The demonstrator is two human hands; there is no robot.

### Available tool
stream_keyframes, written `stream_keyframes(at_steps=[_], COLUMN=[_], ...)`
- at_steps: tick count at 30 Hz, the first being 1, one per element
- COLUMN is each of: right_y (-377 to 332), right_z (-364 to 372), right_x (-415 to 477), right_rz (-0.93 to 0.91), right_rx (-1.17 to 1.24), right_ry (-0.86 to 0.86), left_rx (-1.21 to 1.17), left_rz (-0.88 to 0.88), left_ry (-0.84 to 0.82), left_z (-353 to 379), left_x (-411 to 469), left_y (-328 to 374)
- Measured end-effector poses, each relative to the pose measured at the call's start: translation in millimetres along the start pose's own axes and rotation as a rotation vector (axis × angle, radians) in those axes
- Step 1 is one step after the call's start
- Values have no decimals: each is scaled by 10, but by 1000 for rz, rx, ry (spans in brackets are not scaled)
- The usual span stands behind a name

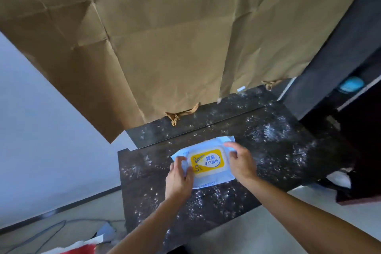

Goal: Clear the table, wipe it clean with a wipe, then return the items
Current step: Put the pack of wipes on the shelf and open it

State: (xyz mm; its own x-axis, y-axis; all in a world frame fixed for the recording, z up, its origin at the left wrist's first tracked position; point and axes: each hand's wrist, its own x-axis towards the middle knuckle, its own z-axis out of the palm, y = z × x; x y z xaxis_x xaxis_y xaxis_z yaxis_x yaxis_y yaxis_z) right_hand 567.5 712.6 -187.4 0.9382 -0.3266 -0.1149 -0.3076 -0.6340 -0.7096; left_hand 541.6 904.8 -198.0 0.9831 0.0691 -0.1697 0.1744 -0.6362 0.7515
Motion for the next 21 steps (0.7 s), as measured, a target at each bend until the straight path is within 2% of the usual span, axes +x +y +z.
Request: stream_keyframes(at_steps=[12, 21], right_y=[1509, 2038], right_z=[-2185, -3465], right_x=[-275, 128], right_rz=[26, 121], right_rx=[-18, 30], right_ry=[189, 386], left_rx=[19, 5], left_rz=[321, 531], left_ry=[-32, -129], left_z=[1508, 2224], left_x=[-832, -717], left_y=[1845, 3182])
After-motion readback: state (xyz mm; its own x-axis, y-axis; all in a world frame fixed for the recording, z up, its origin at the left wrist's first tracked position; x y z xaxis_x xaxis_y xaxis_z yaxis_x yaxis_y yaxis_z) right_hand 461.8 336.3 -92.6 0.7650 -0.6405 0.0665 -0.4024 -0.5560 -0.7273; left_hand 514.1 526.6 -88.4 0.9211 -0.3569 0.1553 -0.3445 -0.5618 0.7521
